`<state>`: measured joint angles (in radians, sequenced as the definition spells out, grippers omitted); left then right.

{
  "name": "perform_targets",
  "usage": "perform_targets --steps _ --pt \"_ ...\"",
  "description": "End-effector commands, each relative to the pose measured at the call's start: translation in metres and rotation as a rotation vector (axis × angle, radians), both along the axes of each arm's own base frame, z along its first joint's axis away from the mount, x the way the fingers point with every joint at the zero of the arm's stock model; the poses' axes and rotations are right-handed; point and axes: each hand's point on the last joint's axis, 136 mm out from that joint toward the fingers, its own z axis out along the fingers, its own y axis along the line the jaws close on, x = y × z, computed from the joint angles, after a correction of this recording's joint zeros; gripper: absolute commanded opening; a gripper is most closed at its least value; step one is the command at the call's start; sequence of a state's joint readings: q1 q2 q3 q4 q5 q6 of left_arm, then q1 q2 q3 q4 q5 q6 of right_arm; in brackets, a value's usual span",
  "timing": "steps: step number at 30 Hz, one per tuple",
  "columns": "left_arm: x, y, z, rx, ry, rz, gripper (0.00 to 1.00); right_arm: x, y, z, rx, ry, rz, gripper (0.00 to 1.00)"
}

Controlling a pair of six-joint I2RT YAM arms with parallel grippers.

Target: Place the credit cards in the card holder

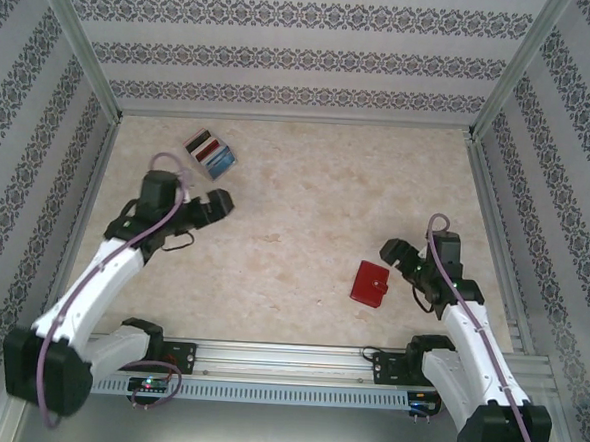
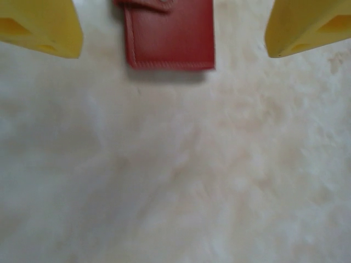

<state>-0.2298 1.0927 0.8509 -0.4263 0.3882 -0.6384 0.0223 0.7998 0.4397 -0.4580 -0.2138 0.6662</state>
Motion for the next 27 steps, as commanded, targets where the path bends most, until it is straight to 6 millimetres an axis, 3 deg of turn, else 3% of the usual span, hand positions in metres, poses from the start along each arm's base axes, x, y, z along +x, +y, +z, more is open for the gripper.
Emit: perform_targets --steps 1,7,11,14,16,18,27 --pt "-0.034 -0.047 -0.014 0.014 0.129 -0.277 1.0 -0.036 0.011 -0.032 0.068 0.219 0.009 0.82" --pt "-0.05 -0.109 -0.041 -0.034 0.208 -0.447 1.0 -0.042 0.046 -0.051 0.145 0.297 0.147 0.7" --pt "-0.064 -0.141 -0.051 -0.007 0.24 -0.546 0.97 -0.041 0.066 -0.05 0.187 0.293 0.212 0.65" --pt "-0.067 -0.148 -0.072 0.021 0.296 -0.566 0.93 -0.035 0.077 -0.046 0.208 0.249 0.267 0.58" --pt "-0.068 -0.153 -0.087 0.014 0.374 -0.562 0.81 -0.03 0.086 -0.04 0.234 0.228 0.302 0.54" --pt "-0.072 -0.163 -0.094 -0.027 0.413 -0.578 0.76 -0.025 0.093 -0.037 0.238 0.196 0.331 0.52" --pt "-0.062 -0.188 -0.104 0.001 0.392 -0.564 0.77 -0.002 0.106 -0.029 0.251 0.142 0.406 0.5"
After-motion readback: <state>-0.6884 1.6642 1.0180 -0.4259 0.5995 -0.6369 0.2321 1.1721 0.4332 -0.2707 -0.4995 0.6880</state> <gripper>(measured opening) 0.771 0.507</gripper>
